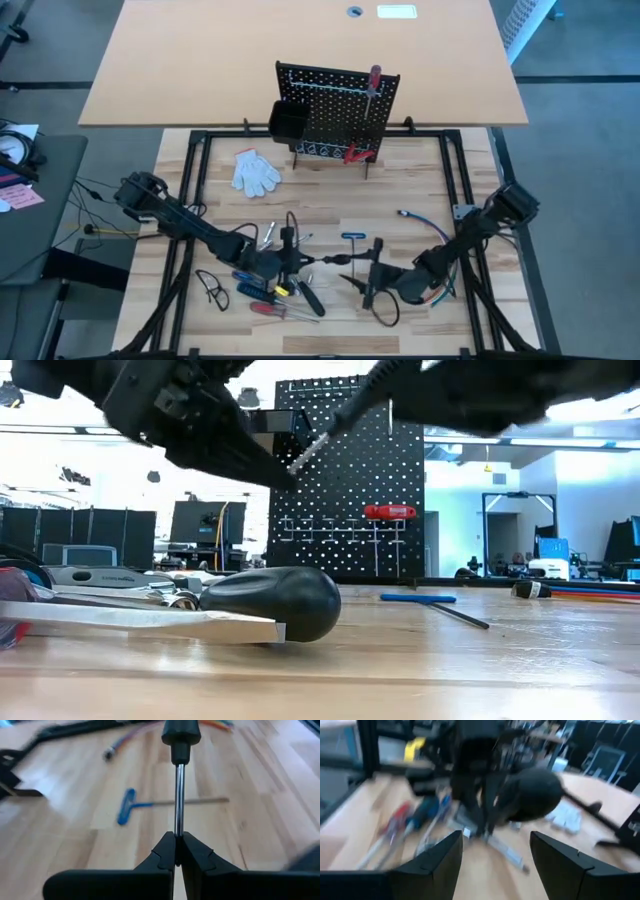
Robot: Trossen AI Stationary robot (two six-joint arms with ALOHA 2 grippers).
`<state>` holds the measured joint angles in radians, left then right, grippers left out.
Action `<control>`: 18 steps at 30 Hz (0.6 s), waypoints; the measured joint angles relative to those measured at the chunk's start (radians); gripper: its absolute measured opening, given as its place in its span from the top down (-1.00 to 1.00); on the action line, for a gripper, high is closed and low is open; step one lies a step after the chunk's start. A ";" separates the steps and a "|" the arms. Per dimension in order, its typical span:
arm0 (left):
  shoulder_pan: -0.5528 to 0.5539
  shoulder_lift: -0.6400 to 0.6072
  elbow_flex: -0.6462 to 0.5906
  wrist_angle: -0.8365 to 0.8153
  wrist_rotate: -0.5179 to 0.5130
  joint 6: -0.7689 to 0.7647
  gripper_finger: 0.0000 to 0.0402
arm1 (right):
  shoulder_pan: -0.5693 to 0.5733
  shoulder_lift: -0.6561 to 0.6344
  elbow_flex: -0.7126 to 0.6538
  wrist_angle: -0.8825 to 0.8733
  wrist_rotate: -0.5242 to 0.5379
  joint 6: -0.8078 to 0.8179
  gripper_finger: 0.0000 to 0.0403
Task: Hang tools onto peg board
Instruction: Hang the black screwdriver on the pegboard
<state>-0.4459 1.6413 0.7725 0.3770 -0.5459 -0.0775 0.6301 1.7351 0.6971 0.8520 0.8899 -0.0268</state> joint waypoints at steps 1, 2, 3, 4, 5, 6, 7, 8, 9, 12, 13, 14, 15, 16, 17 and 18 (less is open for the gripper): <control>-0.002 0.000 -0.003 0.019 -0.021 -0.003 0.98 | -0.005 0.000 0.000 0.038 0.000 -0.022 -0.19; -0.006 0.000 -0.005 0.032 -0.043 -0.004 0.98 | -0.008 0.000 0.000 0.072 0.001 -0.033 -0.18; -0.010 0.000 -0.006 0.042 -0.062 -0.003 0.98 | -0.015 0.000 0.000 0.098 0.001 -0.040 -0.18; -0.013 0.000 -0.006 0.054 -0.067 -0.001 0.98 | -0.021 0.000 0.000 0.119 0.000 -0.041 -0.17; -0.017 0.000 -0.006 0.064 -0.067 0.004 0.98 | -0.027 0.000 0.000 0.137 -0.001 -0.039 -0.16; -0.020 0.000 -0.006 0.071 -0.067 0.006 0.98 | -0.032 0.000 0.000 0.143 -0.002 -0.030 -0.15; -0.022 0.000 -0.006 0.081 -0.066 0.007 0.98 | -0.037 0.000 0.000 0.151 -0.003 -0.029 -0.14; -0.024 0.000 -0.006 0.089 -0.064 0.009 0.98 | -0.040 0.000 0.000 0.160 -0.004 -0.030 -0.13; -0.025 0.000 -0.006 0.091 -0.065 0.009 0.98 | -0.044 0.000 0.000 0.174 -0.004 -0.033 -0.12; -0.026 0.000 -0.006 0.092 -0.066 0.008 0.98 | -0.057 0.000 0.000 0.216 -0.013 -0.034 -0.08; -0.026 0.000 -0.006 0.092 -0.066 0.007 0.98 | -0.060 0.000 0.000 0.230 -0.023 -0.035 -0.06; -0.026 0.000 -0.006 0.094 -0.066 0.007 0.98 | -0.066 0.000 0.000 0.243 -0.039 -0.035 -0.05; -0.026 0.000 -0.006 0.094 -0.066 0.007 0.98 | -0.075 0.000 0.000 0.252 -0.062 -0.034 -0.03; -0.026 0.000 -0.006 0.093 -0.066 0.006 0.98 | -0.082 0.000 0.001 0.256 -0.086 -0.034 0.00; -0.026 0.000 -0.006 0.093 -0.066 0.006 0.98 | -0.089 0.000 0.001 0.260 -0.103 -0.034 0.03; -0.026 0.000 -0.006 0.093 -0.066 0.006 0.98 | -0.094 0.000 0.001 0.261 -0.107 -0.034 0.08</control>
<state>-0.4721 1.6413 0.7666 0.4698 -0.6120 -0.0719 0.5366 1.7348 0.6979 1.1130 0.7826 -0.0605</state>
